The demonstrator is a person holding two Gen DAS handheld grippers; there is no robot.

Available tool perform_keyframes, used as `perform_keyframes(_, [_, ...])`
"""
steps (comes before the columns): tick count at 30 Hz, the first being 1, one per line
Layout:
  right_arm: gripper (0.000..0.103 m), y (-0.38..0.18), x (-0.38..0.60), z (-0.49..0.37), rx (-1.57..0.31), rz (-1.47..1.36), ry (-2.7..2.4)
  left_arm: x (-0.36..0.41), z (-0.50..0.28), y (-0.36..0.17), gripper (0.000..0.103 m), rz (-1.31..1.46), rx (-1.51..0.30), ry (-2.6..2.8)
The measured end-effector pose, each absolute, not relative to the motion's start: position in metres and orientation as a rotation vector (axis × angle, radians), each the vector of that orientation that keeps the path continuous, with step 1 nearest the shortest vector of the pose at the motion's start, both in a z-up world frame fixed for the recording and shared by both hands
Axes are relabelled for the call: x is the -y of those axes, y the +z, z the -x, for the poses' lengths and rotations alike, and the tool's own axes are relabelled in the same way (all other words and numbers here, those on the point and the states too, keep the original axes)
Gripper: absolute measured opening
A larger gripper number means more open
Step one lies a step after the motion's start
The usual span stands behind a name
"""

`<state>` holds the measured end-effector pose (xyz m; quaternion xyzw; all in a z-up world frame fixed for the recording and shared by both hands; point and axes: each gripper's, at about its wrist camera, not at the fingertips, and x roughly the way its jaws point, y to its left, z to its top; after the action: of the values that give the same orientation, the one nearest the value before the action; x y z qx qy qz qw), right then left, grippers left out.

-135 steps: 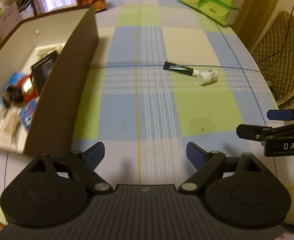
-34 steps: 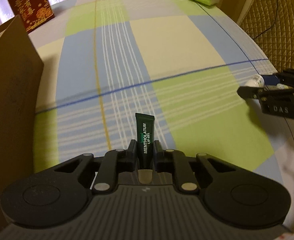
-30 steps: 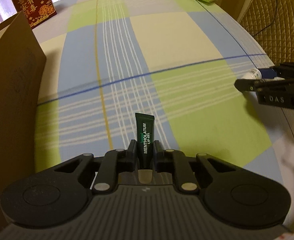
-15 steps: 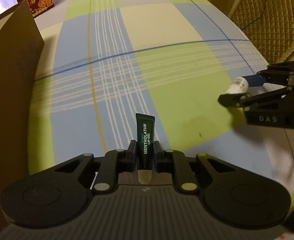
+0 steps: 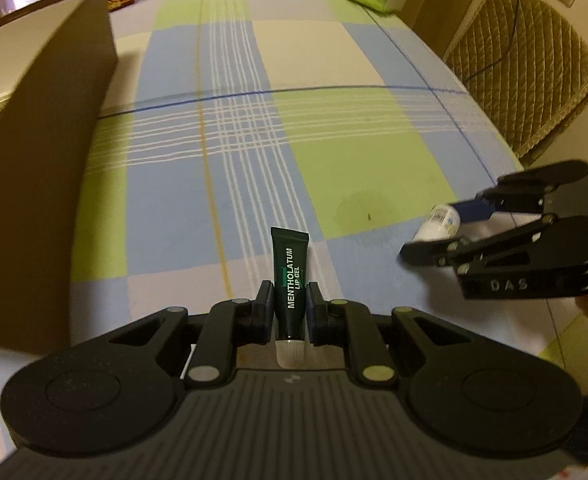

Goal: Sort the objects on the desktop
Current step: 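Carry the green lip gel and white pill bottle with both tools over the box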

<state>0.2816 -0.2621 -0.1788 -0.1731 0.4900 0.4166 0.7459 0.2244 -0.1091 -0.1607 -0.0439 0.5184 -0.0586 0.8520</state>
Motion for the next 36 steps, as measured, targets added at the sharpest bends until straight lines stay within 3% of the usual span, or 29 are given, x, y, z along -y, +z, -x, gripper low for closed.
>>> perform_keyframes(22, [0.044, -0.090, 0.168, -0.208, -0.835, 0.364, 1.252, 0.023, -0.157, -0.052, 0.012, 0.202, -0.810, -0.015])
perform_keyframes(36, [0.044, -0.072, 0.053, -0.194, -0.704, 0.376, 1.364, -0.084, -0.152, -0.032, 0.012, 0.221, -0.747, 0.183])
